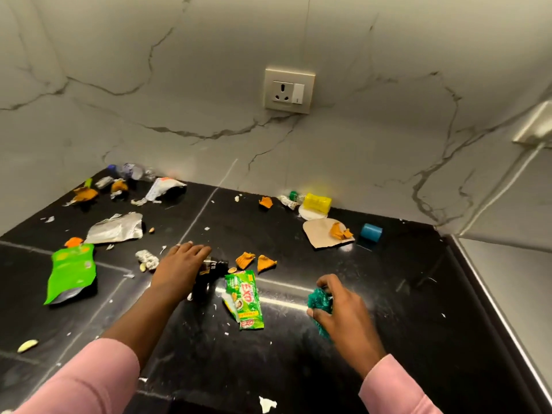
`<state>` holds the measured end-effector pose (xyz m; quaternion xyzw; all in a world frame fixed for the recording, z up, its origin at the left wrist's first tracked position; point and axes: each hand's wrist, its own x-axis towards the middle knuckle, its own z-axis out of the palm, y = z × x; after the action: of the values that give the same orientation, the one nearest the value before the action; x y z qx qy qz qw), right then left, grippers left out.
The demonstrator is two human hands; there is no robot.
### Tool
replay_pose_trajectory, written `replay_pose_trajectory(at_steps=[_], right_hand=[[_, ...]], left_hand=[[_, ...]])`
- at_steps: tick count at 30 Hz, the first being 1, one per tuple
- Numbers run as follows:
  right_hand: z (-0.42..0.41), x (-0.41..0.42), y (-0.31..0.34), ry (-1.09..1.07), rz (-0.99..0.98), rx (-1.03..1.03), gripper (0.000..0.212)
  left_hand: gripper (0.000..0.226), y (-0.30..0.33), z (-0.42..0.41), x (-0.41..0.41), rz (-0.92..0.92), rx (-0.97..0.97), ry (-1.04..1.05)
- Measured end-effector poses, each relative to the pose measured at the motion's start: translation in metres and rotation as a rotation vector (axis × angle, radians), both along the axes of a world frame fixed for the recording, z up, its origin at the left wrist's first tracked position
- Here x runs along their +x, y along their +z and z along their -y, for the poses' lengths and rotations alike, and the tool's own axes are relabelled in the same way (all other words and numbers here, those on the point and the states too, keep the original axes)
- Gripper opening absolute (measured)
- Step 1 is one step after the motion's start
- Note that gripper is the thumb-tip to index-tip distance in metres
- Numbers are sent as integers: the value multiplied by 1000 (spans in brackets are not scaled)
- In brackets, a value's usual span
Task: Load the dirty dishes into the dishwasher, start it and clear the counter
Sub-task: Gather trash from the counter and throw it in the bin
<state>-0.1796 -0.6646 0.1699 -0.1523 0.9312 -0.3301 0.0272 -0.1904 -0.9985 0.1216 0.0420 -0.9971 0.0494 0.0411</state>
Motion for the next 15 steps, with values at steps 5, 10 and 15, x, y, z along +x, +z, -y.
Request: replay_pose_trajectory(at_steps=[5,10,15], right_hand=[[-4,1,-2,-50,-20,14,35],[-3,2,-5,-71,-11,12,34],[-10,-3,-1,-67,-17,36,36]], left_hand=[[39,-7,6,-14,17,-37,-17],[43,-5,9,-15,9,23,39],[46,17,7,-20,-60,132,152]])
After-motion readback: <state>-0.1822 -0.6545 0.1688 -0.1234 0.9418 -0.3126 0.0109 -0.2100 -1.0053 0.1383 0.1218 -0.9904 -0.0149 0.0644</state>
